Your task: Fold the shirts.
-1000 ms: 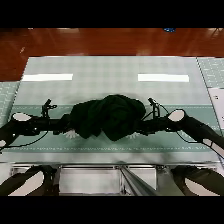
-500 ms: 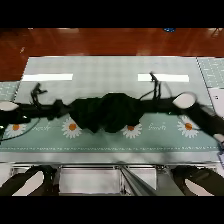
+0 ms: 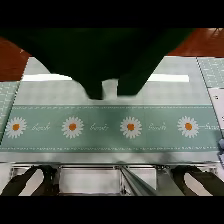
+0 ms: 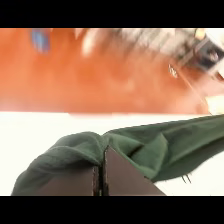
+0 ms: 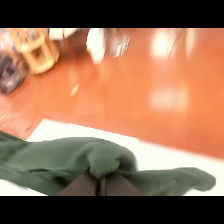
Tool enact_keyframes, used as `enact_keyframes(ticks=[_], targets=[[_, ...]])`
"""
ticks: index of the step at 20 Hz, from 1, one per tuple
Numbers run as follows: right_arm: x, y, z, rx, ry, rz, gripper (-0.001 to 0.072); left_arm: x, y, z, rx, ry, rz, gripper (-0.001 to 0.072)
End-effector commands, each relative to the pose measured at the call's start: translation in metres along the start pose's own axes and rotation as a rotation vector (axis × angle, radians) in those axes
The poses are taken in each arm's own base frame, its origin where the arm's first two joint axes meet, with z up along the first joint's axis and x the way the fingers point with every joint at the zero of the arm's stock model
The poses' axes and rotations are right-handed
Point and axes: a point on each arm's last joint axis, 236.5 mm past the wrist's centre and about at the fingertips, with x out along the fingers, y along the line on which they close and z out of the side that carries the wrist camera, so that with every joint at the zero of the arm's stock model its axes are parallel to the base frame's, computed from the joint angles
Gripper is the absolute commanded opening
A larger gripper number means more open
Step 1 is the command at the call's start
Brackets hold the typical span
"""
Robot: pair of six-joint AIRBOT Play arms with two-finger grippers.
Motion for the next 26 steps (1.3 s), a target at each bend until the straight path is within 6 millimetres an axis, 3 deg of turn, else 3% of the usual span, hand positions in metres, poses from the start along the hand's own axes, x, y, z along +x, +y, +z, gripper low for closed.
enact_keyframes(ticks=[1, 4, 7, 11, 13, 15, 17, 20, 24, 26], targets=[[-0.081, 0.041, 0.033, -0.192, -0.087, -0.078, 0.0019, -0.059, -0.099, 0.063, 0.284, -0.191, -0.01, 0.0023], [-0.127, 0.032, 0.023, -0.24, -0.089, -0.26, 0.0019, -0.095, -0.135, 0.072, 0.451, -0.277, 0.107, 0.0023], [-0.165, 0.032, 0.011, -0.243, -0.106, -0.369, 0.0019, -0.124, -0.144, 0.06, 0.521, -0.293, 0.265, 0.0023], [-0.181, 0.032, -0.017, -0.223, -0.062, -0.406, 0.0019, -0.139, -0.149, 0.028, 0.524, -0.212, 0.3, 0.0023], [-0.174, 0.016, -0.042, -0.175, 0.035, -0.427, 0.0019, -0.132, -0.132, 0.003, 0.475, -0.104, 0.29, 0.0023], [-0.15, -0.005, -0.071, -0.112, 0.148, -0.421, 0.0019, -0.114, -0.101, -0.028, 0.371, 0.019, 0.271, 0.0023], [-0.117, -0.028, -0.099, -0.044, 0.23, -0.388, 0.0019, -0.09, -0.057, -0.066, 0.245, 0.146, 0.258, 0.0023], [-0.048, -0.067, -0.145, 0.053, 0.329, -0.304, 0.0019, -0.051, 0.034, -0.135, 0.008, 0.3, 0.301, 0.0023], [0.047, -0.138, -0.191, 0.186, 0.416, -0.26, 0.0019, -0.008, 0.16, -0.222, -0.263, 0.368, 0.426, 0.0023], [0.098, -0.169, -0.212, 0.281, 0.423, -0.222, 0.0019, 0.012, 0.206, -0.255, -0.339, 0.412, 0.464, 0.0023]])
